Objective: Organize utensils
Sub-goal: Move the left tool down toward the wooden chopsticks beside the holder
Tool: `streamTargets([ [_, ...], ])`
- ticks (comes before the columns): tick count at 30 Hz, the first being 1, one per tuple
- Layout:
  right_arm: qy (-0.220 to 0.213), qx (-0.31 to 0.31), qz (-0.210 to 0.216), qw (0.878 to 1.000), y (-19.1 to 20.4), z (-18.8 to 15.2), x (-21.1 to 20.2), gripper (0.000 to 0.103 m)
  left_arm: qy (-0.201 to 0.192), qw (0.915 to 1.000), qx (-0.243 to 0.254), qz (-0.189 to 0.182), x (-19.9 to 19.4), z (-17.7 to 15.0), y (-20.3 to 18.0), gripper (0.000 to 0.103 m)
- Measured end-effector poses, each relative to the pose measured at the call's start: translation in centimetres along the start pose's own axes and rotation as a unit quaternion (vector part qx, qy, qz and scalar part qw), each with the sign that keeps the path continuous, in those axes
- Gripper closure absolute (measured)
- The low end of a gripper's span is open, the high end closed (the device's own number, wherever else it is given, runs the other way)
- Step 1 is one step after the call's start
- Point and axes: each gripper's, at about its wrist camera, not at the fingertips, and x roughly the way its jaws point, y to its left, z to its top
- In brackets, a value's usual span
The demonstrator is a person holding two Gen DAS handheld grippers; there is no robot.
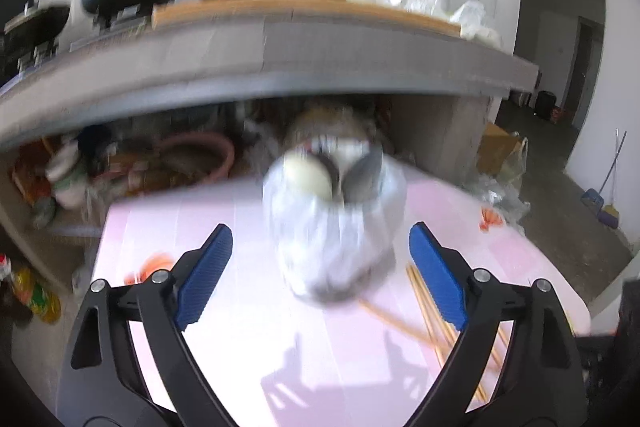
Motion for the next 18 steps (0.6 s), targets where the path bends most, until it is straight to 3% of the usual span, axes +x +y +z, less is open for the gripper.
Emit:
streamTargets([
  [5, -0.004, -0.007, -0.023, 1.000, 0.6, -0.8, -0.5, 0.027, 0.075, 0.9966, -0.032, -0.011, 0.3, -5.7, 0.7, 0.014],
  [10, -0.006, -0.007, -0.040, 0.999, 0.9, -1.5, -0.4, 0.019, 0.172, 0.9836, -0.055, 0.008, 2.6, -11.9, 1.1, 0.013],
  [17, 0.008, -0.005, -0.057, 0.998, 0.9, -2.4, 0.1, 0.015, 0.234, 0.9684, -0.081, 0.028, 4.8, -16.3, 1.7, 0.013],
  [18, 0.009, -0.003, -0.058, 0.998, 0.8, -2.5, 0.1, 0.015, 0.231, 0.9692, -0.080, 0.030, 4.8, -16.5, 1.7, 0.012],
])
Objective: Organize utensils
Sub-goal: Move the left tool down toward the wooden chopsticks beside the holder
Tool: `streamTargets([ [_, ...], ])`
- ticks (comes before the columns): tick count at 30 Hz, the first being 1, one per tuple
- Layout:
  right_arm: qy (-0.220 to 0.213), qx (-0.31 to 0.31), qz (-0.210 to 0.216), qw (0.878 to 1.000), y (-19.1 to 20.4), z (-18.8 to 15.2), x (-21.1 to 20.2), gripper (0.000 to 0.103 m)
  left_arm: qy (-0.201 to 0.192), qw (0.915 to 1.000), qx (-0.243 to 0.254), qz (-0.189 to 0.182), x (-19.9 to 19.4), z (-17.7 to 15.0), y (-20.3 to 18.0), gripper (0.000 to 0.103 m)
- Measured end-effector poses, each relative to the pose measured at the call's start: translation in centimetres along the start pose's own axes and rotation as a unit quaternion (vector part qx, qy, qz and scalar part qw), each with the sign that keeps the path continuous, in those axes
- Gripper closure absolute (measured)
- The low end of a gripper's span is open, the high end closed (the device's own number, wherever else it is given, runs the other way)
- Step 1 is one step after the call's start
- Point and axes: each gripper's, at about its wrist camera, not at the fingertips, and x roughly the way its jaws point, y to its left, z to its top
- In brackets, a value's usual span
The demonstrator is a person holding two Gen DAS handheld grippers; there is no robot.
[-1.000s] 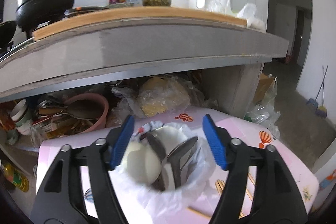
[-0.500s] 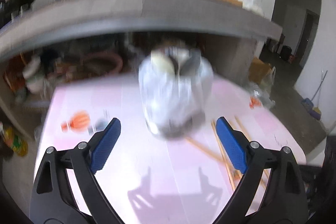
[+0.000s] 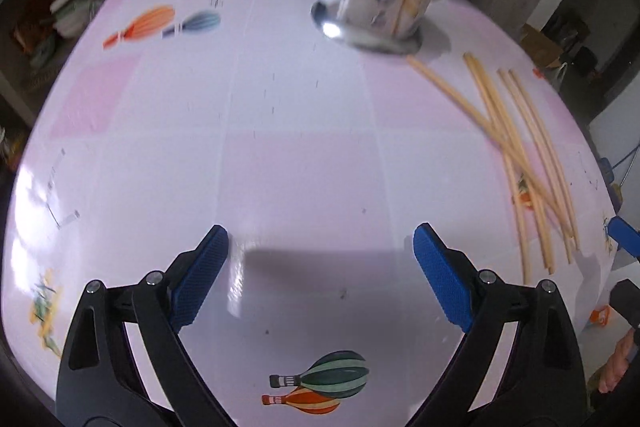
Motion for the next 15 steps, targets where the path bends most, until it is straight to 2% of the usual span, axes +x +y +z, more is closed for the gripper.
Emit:
streamTargets([
  [3, 0.002, 0.002, -0.001, 1.000, -0.1, -0.3, 0.0, 0.014, -0.002, 1.0000, 0.009, 0.002, 0.0, -0.3, -0.2, 0.010],
  [8, -0.001, 0.007, 0.000, 1.000, -0.4, -0.6, -0.2, 0.013, -0.015, 0.9999, -0.006, -0.002, 0.0, 0.1, 0.0, 0.008],
  [15, 0.001, 0.013, 0.004, 1.000, -0.8, -0.8, 0.0, 0.013, -0.026, 0.9988, -0.033, -0.027, -0.1, 0.2, 0.8, 0.008],
])
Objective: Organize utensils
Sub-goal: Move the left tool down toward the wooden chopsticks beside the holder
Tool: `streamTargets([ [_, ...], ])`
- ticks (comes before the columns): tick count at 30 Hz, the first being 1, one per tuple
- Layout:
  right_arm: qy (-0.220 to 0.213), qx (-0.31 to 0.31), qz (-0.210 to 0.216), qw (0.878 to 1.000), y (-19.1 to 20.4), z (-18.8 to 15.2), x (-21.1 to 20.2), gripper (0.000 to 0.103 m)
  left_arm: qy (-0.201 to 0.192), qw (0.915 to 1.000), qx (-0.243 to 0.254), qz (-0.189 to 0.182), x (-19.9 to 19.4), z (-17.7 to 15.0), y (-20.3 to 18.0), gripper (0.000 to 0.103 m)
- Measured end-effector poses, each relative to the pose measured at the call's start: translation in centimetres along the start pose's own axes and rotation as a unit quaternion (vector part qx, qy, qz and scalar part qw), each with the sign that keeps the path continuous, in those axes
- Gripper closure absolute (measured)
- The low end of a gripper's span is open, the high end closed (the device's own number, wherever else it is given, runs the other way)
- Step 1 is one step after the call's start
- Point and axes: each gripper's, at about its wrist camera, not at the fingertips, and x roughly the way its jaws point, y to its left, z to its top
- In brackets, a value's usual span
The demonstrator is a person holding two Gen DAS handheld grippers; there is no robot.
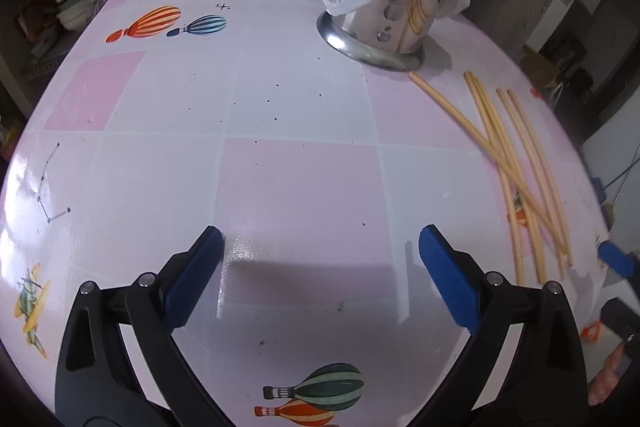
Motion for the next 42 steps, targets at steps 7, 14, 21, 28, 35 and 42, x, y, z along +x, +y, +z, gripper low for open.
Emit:
streamTargets([
  [7, 0.001, 0.004, 0.005, 1.000, -0.2, 0.1, 0.2, 0.013, -0.001, 0.9993, -0.020, -0.031, -0.1, 0.3, 0.9, 0.008],
  [14, 0.006, 0.007, 0.006, 1.000, -0.3, 0.2, 0.8, 0.013, 0.005, 0.9979, -0.036, -0.053, -0.1, 0.7, 1.5, 0.008],
  [21, 0.003, 0.004, 0.005, 1.000, -0.2, 0.3, 1.0, 0.013, -0.003, 0.9946, -0.052, -0.090, -0.3, 0.6, 2.5, 0.008],
  [28, -0.018, -0.001, -0.008, 1.000, 0.1, 0.6, 0.6, 0.009, -0.007, 0.9929, -0.055, -0.106, -0.5, 0.4, 2.9, 0.008],
  [35, -0.062, -0.003, -0.024, 0.998, 0.1, 0.9, -0.7, 0.006, -0.007, 0.9951, -0.030, -0.094, -0.5, 0.3, 2.4, 0.008],
  [42, -0.102, 0.014, -0.028, 0.994, -0.4, 1.5, -2.2, 0.006, -0.007, 0.9944, -0.035, -0.100, -0.5, 0.3, 2.7, 0.008],
])
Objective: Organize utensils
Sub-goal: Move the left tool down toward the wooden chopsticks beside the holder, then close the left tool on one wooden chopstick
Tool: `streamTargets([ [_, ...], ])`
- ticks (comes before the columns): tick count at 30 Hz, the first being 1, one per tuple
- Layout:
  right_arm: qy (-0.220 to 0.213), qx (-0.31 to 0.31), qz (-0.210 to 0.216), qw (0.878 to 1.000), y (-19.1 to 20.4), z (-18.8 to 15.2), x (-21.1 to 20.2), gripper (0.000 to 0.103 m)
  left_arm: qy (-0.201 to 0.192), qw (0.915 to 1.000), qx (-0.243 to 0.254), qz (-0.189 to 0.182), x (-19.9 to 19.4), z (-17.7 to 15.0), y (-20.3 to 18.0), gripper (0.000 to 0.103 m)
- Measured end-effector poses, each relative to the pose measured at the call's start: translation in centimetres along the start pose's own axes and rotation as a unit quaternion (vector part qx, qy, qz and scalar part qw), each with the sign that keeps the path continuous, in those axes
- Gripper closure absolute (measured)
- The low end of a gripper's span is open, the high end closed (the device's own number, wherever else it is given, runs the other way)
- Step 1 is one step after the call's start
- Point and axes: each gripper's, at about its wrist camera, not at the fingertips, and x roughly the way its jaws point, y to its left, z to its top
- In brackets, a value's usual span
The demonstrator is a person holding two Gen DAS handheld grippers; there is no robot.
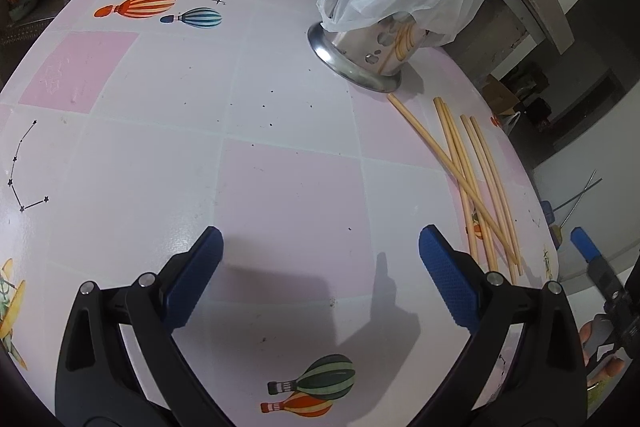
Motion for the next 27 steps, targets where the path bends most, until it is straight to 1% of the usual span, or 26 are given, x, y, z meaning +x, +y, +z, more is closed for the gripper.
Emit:
streamTargets([
  [4, -0.017, 0.000, 0.003, 1.000, -0.3, 0.4, -0.6, 0.006, -0.002, 1.0000, 0.004, 0.001, -0.1, -0.1, 0.0, 0.008],
  [10, -0.013, 0.000, -0.001, 1.000, -0.9, 0.2, -0.2, 0.006, -0.003, 0.9999, 0.013, 0.008, 0.0, -0.2, -0.3, 0.008],
  [15, -0.020, 0.006, 0.001, 1.000, -1.3, 0.2, -0.3, 0.006, 0.007, 0.9984, 0.049, 0.027, 0.2, -0.4, -1.1, 0.008],
  [19, -0.022, 0.011, -0.002, 1.000, -1.8, 0.3, -0.4, 0.006, 0.009, 0.9968, 0.064, 0.048, 0.4, -0.5, -1.6, 0.008],
  [21, -0.023, 0.016, -0.004, 1.000, -2.2, 0.2, -0.6, 0.006, -0.001, 0.9960, 0.064, 0.062, 0.2, -0.4, -1.7, 0.008],
  [22, -0.023, 0.017, -0.004, 1.000, -2.4, 0.2, -0.6, 0.006, -0.017, 0.9955, 0.070, 0.061, -0.3, -0.2, -2.1, 0.008],
  [25, -0.024, 0.020, -0.008, 0.999, -2.9, 0.0, -0.7, 0.006, -0.056, 0.9931, 0.090, 0.051, -1.3, 0.8, -3.7, 0.008],
  [27, -0.023, 0.024, -0.008, 0.999, -3.2, -0.1, -0.7, 0.006, -0.075, 0.9912, 0.101, 0.039, -1.6, 1.4, -4.8, 0.008],
])
